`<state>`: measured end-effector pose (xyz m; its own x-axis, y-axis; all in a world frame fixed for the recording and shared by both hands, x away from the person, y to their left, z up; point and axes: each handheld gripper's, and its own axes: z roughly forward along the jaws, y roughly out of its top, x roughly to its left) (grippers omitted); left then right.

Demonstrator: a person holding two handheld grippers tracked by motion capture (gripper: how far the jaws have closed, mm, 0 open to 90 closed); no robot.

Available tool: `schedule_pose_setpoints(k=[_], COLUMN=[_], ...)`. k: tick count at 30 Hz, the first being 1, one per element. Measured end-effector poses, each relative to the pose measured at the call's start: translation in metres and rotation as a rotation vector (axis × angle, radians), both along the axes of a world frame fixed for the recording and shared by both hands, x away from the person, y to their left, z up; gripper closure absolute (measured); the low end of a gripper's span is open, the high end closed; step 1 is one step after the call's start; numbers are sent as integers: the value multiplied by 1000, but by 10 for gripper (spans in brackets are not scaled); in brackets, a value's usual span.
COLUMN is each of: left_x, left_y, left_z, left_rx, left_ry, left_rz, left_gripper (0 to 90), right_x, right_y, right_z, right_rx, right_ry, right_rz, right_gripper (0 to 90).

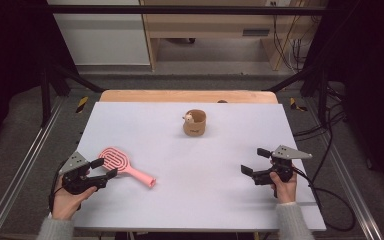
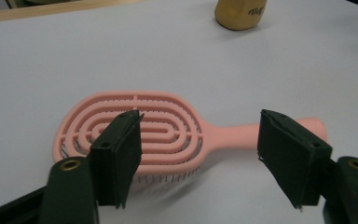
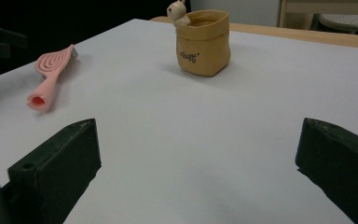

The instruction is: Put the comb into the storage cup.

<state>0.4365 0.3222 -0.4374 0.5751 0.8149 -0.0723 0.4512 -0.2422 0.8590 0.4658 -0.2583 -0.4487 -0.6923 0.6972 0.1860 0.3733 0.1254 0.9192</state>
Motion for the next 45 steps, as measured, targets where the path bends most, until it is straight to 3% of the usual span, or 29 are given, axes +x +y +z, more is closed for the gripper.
schedule_pose_setpoints(k=[11,13,19,29,45], left_x=[1,1,1,3,14], left_y=[6,8,12,16,16], left_z=[-3,-3,-3,-5,-16], left_rx=[60,51,75,71,95], left_ry=[32,40,58,77,104], left_rz=[74,88,139,199,271], left_gripper=[550,601,718,863,895], right_x=[0,0,0,0,1], right_y=[0,0,0,0,1], right_z=[0,0,-1,-1,-1], right_rx=[-5,-5,-7,-7,-10], right_ry=[1,1,1,1,6], right_rz=[-2,-2,0,-1,1], right_gripper=[2,2,2,2,2])
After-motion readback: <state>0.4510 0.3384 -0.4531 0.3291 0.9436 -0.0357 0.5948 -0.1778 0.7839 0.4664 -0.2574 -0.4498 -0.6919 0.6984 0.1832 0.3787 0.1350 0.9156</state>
